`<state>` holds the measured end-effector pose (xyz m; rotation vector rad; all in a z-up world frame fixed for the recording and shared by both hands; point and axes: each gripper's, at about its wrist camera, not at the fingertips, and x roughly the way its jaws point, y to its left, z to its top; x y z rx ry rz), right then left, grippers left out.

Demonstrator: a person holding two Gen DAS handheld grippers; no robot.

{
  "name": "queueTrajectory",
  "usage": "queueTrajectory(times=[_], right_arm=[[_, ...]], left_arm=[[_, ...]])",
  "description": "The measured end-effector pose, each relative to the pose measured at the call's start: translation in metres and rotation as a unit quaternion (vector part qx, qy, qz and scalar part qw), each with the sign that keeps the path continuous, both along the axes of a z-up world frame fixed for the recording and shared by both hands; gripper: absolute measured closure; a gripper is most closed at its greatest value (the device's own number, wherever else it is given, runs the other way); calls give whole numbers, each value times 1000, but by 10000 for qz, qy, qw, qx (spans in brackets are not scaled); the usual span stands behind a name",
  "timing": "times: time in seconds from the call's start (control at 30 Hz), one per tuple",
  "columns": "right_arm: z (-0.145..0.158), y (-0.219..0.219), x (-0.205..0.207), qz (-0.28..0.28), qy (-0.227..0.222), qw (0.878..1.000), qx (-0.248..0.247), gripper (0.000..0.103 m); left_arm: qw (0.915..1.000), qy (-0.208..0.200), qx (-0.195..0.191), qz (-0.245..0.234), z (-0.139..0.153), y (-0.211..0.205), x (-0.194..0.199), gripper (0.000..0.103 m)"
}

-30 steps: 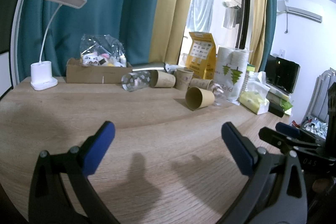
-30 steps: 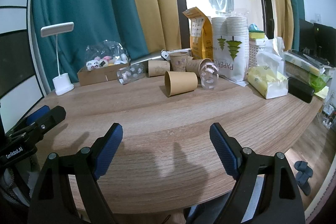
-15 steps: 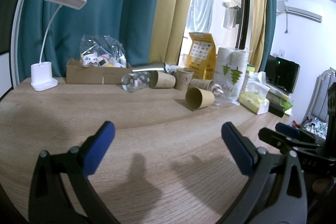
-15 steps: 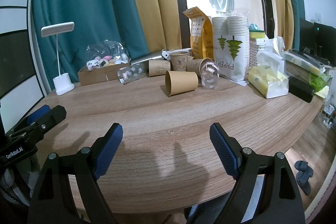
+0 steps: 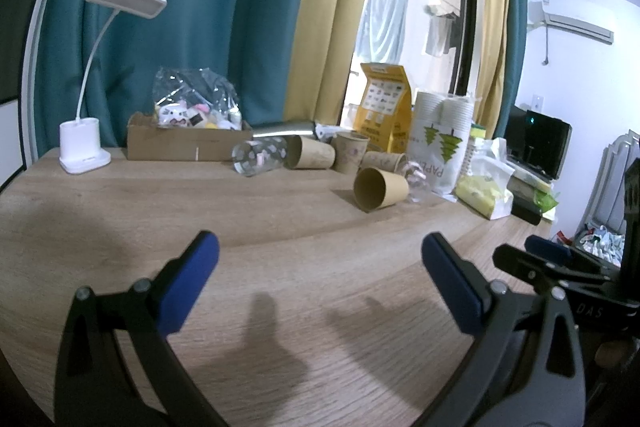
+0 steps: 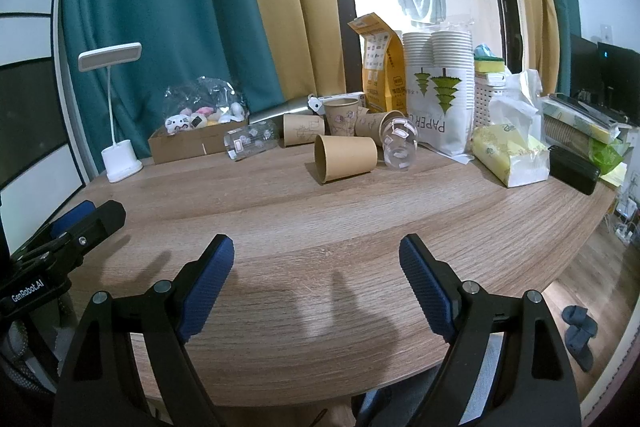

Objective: Flip cup upside down

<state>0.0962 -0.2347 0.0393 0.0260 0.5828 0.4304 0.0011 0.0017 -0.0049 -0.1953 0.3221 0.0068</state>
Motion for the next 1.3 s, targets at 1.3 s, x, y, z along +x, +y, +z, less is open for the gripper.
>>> queueTrajectory(times=[1.3], right_arm=[[23,0,45,402,327,9986,-39,16]], left_arm=[[9858,1520,374,-605,45,-6,70,1]])
